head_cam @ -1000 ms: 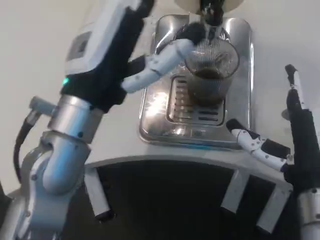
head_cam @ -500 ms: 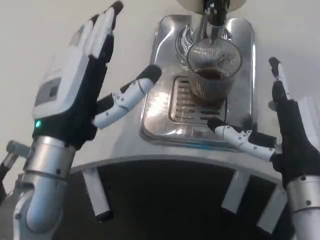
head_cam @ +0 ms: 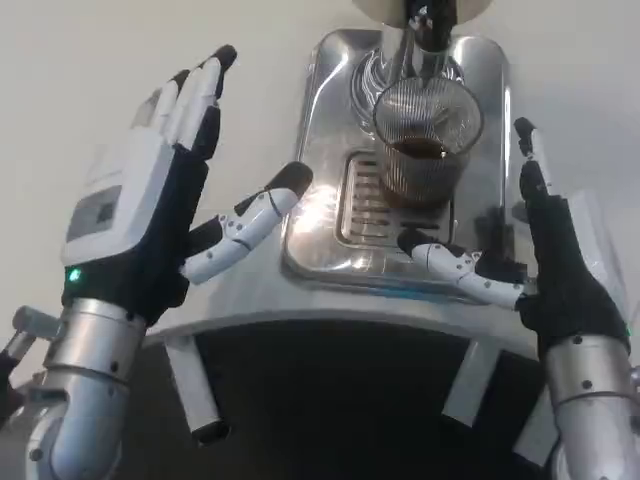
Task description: Grasp the cup under the faucet to collect the drink, then remove the cup.
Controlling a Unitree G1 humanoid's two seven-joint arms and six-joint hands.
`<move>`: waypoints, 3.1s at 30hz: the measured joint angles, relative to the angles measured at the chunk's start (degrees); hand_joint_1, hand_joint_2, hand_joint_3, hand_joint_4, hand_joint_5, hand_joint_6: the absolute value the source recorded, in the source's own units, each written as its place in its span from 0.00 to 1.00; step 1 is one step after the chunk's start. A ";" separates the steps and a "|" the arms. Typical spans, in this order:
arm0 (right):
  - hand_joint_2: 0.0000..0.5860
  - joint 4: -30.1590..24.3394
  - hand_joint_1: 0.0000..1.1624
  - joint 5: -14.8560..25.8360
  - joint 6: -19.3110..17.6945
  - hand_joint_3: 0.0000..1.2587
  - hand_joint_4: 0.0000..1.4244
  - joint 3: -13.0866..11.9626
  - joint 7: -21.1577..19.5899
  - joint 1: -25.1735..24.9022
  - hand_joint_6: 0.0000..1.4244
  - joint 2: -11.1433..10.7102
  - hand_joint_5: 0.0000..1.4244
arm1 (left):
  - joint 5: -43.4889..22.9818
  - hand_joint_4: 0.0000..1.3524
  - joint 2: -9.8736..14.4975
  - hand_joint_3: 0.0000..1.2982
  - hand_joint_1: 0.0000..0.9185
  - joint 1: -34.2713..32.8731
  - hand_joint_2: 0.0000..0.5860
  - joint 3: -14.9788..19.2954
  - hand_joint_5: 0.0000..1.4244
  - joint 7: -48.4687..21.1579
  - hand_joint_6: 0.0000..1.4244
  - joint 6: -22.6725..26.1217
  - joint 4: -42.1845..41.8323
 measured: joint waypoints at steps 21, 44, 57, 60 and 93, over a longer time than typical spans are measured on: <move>0.28 8.20 0.71 3.90 -5.64 0.02 0.01 0.19 -6.96 -3.69 0.12 -0.07 0.04 | -0.18 0.00 -0.01 0.00 0.00 0.92 0.35 -0.50 0.00 0.49 0.00 -0.02 1.06; 0.29 16.78 0.72 5.15 -7.44 0.02 0.02 0.64 -9.27 -11.50 0.12 -0.83 0.04 | -0.54 0.00 -0.01 0.00 0.00 1.60 0.35 0.07 0.00 0.51 0.00 0.03 1.19; 0.30 18.89 0.74 5.57 -7.46 0.03 0.02 0.90 -9.38 -13.52 0.12 -0.84 0.05 | -1.16 0.00 -0.01 0.00 0.00 1.74 0.35 0.10 0.00 0.54 0.00 0.03 1.19; 0.29 19.60 0.74 5.58 -7.49 0.03 0.02 0.93 -9.68 -14.17 0.12 -0.84 0.05 | -1.17 0.00 -0.01 0.00 0.00 1.75 0.35 0.10 0.00 0.54 0.00 0.04 1.19; 0.74 27.08 1.00 3.31 -11.17 0.59 0.54 1.67 -20.26 -17.99 0.81 0.65 0.62 | -1.37 0.00 -0.37 0.00 0.00 1.67 0.35 0.14 0.00 0.71 0.00 0.65 1.35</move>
